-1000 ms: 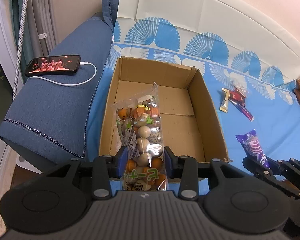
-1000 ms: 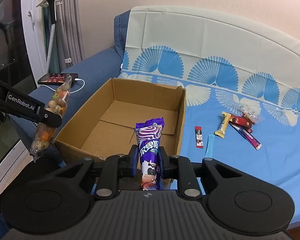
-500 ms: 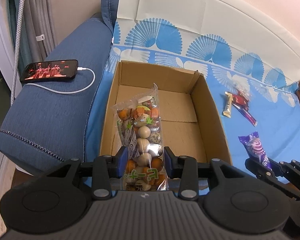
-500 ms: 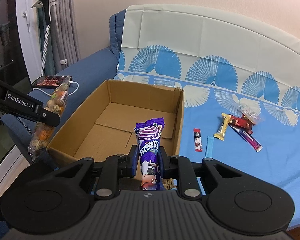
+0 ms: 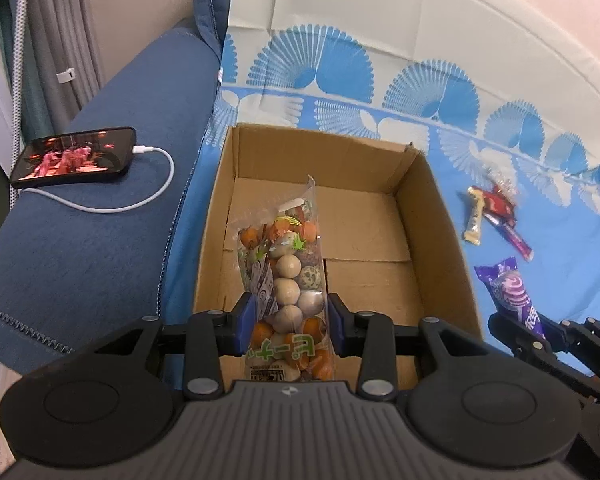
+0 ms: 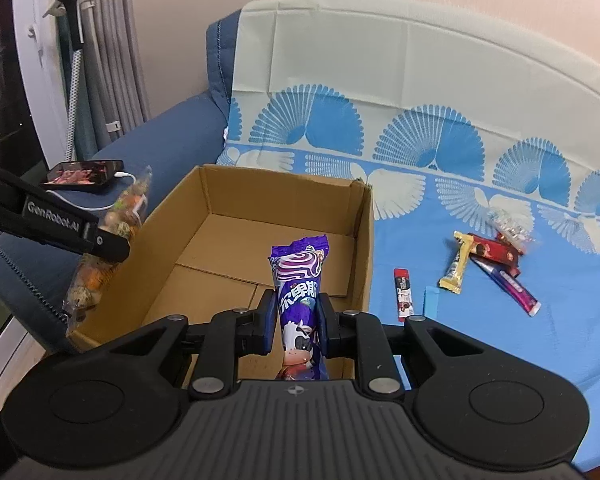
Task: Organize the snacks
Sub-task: 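Open both tools to drop the nut-candy bag and purple bar into the box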
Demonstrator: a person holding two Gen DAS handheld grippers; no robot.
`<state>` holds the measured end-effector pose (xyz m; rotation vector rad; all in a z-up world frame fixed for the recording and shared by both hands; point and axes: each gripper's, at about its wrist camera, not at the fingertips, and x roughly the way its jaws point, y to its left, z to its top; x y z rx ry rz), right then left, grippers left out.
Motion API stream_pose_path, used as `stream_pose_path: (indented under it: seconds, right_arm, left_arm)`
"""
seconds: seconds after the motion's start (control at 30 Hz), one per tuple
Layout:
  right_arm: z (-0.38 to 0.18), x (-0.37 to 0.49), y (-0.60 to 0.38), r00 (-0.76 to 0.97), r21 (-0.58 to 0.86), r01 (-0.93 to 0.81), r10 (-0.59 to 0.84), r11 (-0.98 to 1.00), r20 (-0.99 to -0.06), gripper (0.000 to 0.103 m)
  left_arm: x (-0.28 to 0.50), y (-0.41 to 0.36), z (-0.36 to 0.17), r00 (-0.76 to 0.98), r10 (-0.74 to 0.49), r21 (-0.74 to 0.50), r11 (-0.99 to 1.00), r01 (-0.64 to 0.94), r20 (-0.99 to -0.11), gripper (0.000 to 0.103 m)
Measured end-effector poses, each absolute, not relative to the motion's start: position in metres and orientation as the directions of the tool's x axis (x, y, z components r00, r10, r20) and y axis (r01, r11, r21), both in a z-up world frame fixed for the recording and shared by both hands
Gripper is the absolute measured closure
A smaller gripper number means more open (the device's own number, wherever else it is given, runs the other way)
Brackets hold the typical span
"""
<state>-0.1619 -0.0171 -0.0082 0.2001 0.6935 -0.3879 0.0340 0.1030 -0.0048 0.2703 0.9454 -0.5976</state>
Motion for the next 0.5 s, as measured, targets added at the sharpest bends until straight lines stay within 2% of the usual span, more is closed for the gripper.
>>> stream_pose_path:
  seconds: [0.27,0.37,0.4,0.5]
  right_arm:
    - [-0.031,-0.125,-0.032,0.684,0.097,0.415,-0.240,0.904,-0.689,0.081]
    - [-0.039,-0.112,-0.035,0.680,0.103,0.413,-0.231,0.905,-0.696,0.081]
    - [-0.041,-0.109,-0.036,0.678,0.103,0.412,-0.228,0.905,-0.699,0.081]
    - [-0.051,-0.096,-0.040,0.666,0.099,0.410,-0.223,0.907,-0.711,0.081]
  left_arm:
    - [0.058,0.076,-0.038,0.401,-0.304,-0.008,0.806,0.592,-0.864,0.064]
    - [0.065,0.069,-0.047,0.395,-0.290,0.001,0.805,0.593,-0.872,0.069]
    - [0.066,0.067,-0.049,0.395,-0.292,0.001,0.803,0.596,-0.871,0.080]
    - [0.072,0.059,-0.055,0.412,-0.281,0.024,0.802,0.597,-0.867,0.081]
